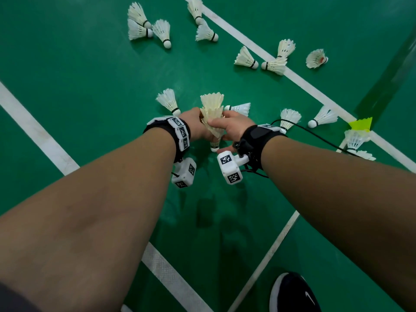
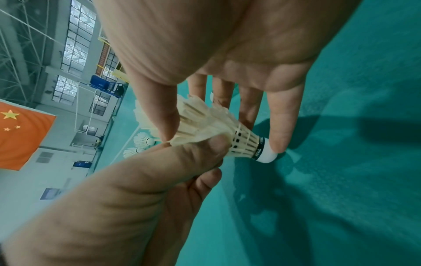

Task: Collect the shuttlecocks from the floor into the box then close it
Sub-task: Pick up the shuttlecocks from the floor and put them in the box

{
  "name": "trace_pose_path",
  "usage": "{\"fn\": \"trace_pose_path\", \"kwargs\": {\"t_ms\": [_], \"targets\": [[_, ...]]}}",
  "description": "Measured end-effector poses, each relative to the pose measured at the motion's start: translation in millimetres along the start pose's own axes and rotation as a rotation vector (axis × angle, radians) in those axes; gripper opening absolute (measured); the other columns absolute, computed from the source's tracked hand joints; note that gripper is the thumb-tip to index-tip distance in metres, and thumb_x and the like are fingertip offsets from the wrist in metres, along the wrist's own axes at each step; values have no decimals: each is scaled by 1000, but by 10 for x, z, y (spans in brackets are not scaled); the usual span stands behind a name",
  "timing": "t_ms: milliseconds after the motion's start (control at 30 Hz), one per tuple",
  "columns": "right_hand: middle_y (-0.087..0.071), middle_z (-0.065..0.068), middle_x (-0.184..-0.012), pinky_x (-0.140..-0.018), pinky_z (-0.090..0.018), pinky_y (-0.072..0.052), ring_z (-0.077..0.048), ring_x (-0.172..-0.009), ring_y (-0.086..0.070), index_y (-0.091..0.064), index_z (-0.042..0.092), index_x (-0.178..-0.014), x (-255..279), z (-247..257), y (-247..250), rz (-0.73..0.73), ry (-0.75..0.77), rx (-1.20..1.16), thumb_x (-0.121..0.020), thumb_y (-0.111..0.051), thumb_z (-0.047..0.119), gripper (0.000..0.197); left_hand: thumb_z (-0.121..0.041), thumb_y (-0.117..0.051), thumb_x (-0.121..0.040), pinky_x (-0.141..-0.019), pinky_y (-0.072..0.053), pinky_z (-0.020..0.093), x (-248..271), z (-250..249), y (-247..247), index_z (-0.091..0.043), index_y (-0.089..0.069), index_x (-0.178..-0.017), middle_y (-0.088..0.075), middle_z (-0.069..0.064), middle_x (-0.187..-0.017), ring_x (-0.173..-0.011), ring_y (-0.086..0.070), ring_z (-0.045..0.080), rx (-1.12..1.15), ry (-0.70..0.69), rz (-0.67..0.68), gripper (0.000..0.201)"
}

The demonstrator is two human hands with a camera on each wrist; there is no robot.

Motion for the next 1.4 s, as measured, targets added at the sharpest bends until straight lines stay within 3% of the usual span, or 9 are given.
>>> {"fn": "trace_pose_path", "kwargs": {"t_ms": [167, 300, 400, 567, 733, 867, 1033, 1200, 1400], "targets": [[-75, -7, -115, -77, -64, -64, -30, -99, -74, -65, 21, -132, -54, 42, -85, -5, -16, -61, -88, -84, 26, 48, -12, -77, -66, -87, -64, 50, -137, 247, 69, -14, -66, -129, -75, 12, -111, -98, -76, 30, 295, 79, -19, 64], [-76, -2, -115, -89, -58, -63, -25, -101, -75, -63, 20, -134, -126, 86, -207, -8, 12, -57, -86, -86, 27, 54, -18, -63, -87, -72, -66, 43, -101, 455, 427, -18, -53, -121, -68, 7, -97, -81, -74, 26, 317, 214, -403, 36], [-73, -3, -120, -80, -63, -64, -28, -103, -74, -60, 23, -136, -124, 64, -301, 33, -45, -101, -87, -86, 28, 55, -18, -65, -91, -72, -65, 42, -108, 612, 591, -24, -35, -143, -61, 4, -94, -75, -71, 26, 369, 257, -513, 60], [-73, -6, -123, -77, -63, -64, -30, -102, -76, -58, 23, -138, -116, 28, -389, 57, -71, -108, -88, -85, 29, 57, -14, -75, -88, -81, -64, 55, -244, 729, 571, -49, -7, -160, -60, 18, -119, -86, -74, 35, 473, 287, -384, 105], [-75, -6, -117, -80, -59, -65, -30, -100, -77, -61, 22, -132, -108, -6, -421, 71, -69, -92, -90, -83, 31, 48, -20, -75, -85, -80, -65, 52, -354, 767, 604, -36, -24, -160, -61, 12, -118, -86, -75, 33, 331, 295, -342, 92], [-77, -7, -116, -80, -58, -65, -30, -99, -78, -61, 22, -132, -97, -43, -380, 69, -73, -71, -90, -83, 33, 49, -29, -74, -78, -80, -65, 51, -407, 824, 592, -27, -51, -122, -68, 10, -106, -85, -76, 30, 284, 328, -353, 50], [-77, -7, -116, -83, -58, -65, -32, -98, -78, -63, 23, -129, -92, -64, -241, 28, -64, -53, -88, -84, 36, 48, -51, -66, -86, -94, -59, 44, -388, 727, 478, -20, -59, -133, -68, 6, -121, -103, -71, 29, 225, 237, -303, 57], [-76, -5, -115, -83, -58, -65, -32, -99, -77, -64, 25, -125, -73, 0, -169, -6, -44, -11, -82, -87, 39, 50, -36, -61, -102, -55, -37, 27, -284, 631, 741, -19, -64, -116, -64, 1, -97, -65, -53, 10, 294, 150, -562, 23], [-74, -1, -114, -85, -55, -65, -26, -99, -75, -65, 25, -124, -1, 69, -174, -5, 1, 66, -83, -87, 38, 48, -41, -70, -94, -62, -39, 28, -114, 319, 816, -14, -71, -101, -60, -2, -80, -67, -49, 14, 414, -43, -580, 28]]}}
Point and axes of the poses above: each hand's wrist, its own x-axis away from the middle knuckle, its own y-axis out of the back of the hand, z = x × y, the point moved 3 cm from there along -x, towards the middle knuckle
